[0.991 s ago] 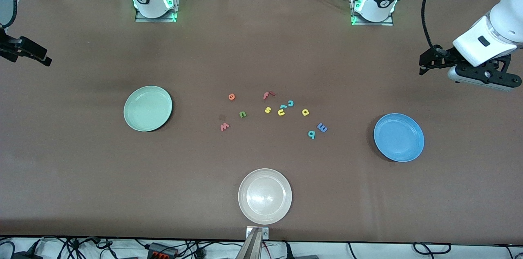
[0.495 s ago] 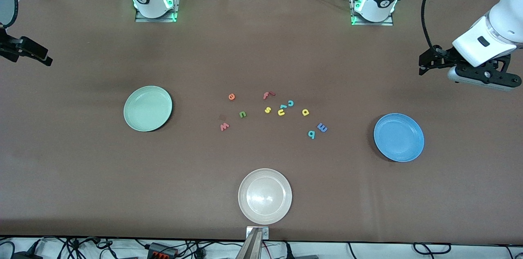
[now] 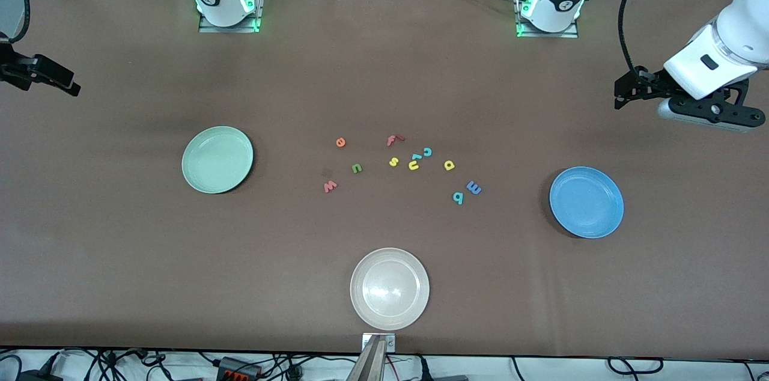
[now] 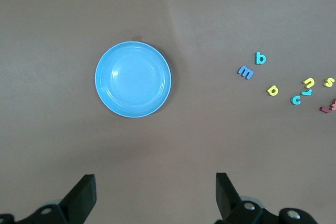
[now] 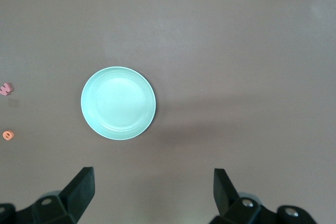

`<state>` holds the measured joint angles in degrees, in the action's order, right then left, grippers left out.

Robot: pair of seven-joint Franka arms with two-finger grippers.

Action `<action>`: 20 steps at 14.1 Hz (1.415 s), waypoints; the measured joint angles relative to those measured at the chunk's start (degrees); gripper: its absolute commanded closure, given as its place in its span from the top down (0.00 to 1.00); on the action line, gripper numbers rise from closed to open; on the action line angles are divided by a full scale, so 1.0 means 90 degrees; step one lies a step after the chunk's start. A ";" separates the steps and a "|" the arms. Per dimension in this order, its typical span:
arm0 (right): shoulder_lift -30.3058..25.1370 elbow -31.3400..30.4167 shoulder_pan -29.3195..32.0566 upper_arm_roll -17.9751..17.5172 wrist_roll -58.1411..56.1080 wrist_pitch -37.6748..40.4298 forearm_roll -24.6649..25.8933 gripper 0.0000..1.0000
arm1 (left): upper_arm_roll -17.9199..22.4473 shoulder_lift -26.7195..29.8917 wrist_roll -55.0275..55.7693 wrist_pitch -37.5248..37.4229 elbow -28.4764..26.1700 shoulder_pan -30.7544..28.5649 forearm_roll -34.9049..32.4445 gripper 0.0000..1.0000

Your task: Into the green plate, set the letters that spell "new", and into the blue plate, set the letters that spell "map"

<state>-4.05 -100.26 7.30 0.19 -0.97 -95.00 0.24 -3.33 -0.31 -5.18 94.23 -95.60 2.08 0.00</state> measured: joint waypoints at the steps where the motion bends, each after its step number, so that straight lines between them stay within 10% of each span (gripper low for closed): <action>1: 0.0005 -0.0013 0.0000 0.0000 -0.0001 0.0000 0.0000 1.00 | 0.0000 0.0000 0.0000 0.0000 0.0000 0.0001 0.0000 1.00; 12: 0.2162 -0.0317 -0.1800 -0.0086 0.0609 -0.1053 -0.0015 1.00 | -0.0160 -0.0662 0.0110 -0.0004 0.0003 0.0195 0.0024 1.00; 20: 0.3372 -0.0311 -0.4156 -0.0111 0.2281 -0.2901 -0.0231 1.00 | -0.0264 -0.2416 0.5041 0.1742 0.0282 0.1290 0.0235 1.00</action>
<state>26.30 -103.06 -30.11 -0.81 19.55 -121.11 -1.84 -5.70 -22.06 40.19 109.91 -93.07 13.70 2.11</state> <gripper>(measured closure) 0.000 0.000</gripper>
